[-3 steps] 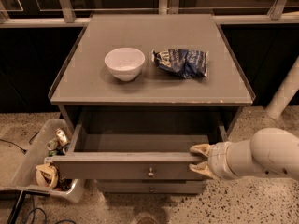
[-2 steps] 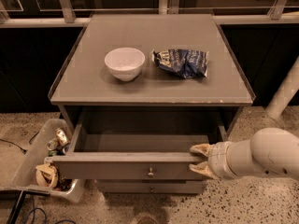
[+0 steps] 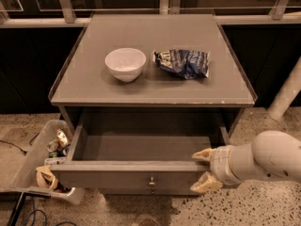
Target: Open top drawer
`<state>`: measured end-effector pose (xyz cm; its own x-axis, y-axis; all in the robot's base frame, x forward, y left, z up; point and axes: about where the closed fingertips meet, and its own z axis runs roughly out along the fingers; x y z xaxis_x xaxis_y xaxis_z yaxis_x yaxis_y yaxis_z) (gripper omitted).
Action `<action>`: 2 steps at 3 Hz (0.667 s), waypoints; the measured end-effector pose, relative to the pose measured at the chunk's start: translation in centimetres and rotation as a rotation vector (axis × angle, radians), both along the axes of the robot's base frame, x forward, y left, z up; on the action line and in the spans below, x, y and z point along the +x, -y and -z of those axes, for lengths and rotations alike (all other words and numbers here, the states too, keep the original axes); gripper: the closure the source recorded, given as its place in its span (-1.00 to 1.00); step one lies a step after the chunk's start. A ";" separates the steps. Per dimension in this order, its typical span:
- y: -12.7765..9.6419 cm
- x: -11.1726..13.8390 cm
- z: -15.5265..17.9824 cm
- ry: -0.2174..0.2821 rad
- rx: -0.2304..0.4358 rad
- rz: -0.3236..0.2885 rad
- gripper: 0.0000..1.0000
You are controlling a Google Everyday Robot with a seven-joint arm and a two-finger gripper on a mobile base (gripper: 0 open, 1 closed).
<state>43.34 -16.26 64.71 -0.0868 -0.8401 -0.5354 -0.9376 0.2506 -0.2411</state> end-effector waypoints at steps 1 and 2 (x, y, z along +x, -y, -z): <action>0.0 0.0 0.0 0.000 0.000 0.000 -1.00; 0.0 0.0 0.0 -0.001 0.000 0.000 -0.62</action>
Offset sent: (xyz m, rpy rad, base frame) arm 0.0000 0.0000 0.0000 0.0000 0.0000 0.0000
